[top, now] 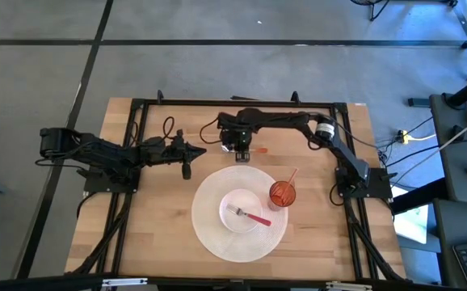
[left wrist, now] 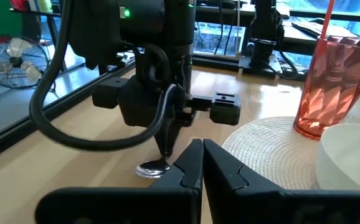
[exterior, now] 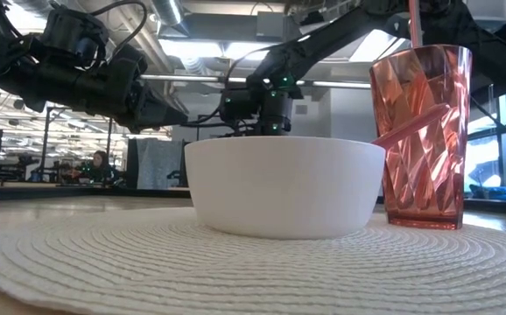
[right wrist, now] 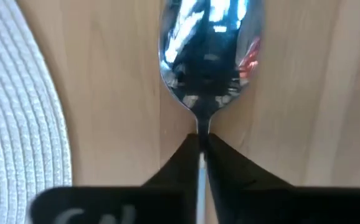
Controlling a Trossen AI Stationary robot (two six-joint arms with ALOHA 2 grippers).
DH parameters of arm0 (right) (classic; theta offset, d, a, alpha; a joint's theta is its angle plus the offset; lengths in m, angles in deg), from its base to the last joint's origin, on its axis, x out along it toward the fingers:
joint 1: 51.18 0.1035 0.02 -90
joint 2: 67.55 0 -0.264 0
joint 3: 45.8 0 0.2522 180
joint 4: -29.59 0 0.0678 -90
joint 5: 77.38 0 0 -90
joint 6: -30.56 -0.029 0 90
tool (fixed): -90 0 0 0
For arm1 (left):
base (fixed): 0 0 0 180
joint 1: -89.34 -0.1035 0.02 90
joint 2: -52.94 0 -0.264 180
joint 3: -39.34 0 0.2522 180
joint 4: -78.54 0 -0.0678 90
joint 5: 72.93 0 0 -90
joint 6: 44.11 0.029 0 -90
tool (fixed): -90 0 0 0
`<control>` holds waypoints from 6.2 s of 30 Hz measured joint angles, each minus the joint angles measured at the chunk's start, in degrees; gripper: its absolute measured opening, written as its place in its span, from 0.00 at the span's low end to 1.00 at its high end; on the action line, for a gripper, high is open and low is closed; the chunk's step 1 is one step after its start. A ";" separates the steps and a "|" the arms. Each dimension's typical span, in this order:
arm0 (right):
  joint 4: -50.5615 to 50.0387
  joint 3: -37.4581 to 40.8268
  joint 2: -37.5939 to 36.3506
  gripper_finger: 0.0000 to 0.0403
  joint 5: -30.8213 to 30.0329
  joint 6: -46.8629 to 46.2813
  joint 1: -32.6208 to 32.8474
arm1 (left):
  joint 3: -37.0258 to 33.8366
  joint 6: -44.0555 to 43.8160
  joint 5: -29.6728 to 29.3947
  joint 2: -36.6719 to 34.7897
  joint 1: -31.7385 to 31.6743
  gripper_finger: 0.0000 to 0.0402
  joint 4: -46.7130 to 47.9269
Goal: Pick & Place Utensil
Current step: Put the orange spoon into the white bowl on the white mat, then return to Home Position
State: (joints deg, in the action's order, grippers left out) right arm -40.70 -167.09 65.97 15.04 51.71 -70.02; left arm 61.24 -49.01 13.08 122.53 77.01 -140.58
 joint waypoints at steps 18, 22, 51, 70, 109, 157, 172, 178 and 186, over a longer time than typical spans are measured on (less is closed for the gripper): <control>-16.87 -16.17 -1.23 0.01 -19.52 15.49 8.18 | 0.00 0.58 -2.52 -0.01 -0.18 0.01 2.16; -20.87 -20.57 -1.18 0.01 -22.62 16.76 12.31 | -0.02 0.58 -4.06 0.00 -0.16 0.01 3.51; -24.87 -5.02 -1.36 0.01 -45.94 24.29 40.01 | -0.02 -0.36 -8.79 0.00 -0.16 0.01 5.02; -13.30 -4.52 -1.36 0.04 -41.31 39.14 40.86 | -0.02 -0.36 -8.80 0.00 -0.16 0.01 4.66; -5.35 -19.80 -38.94 0.02 -9.06 -1.62 20.87 | -0.12 2.13 -8.18 0.11 -0.16 0.01 4.68; 80.41 97.22 -109.94 0.01 29.70 -30.13 -7.11 | -0.17 7.95 -2.97 -68.20 0.83 0.01 56.59; 93.59 107.24 -110.05 0.01 28.65 -34.17 -7.92 | -1.94 9.26 -0.52 -69.57 1.80 0.00 62.09; 94.41 107.22 -110.96 0.01 28.65 -34.51 -8.75 | -5.94 8.62 -2.03 -69.59 1.78 0.00 55.89; 92.04 107.18 -120.07 0.01 35.18 -40.08 -13.34 | -4.96 8.60 -0.44 -69.59 1.85 0.00 55.84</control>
State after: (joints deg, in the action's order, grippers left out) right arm 51.34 -59.91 -54.10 50.22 11.64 -83.37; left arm 56.28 -40.40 12.64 52.93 78.86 -84.73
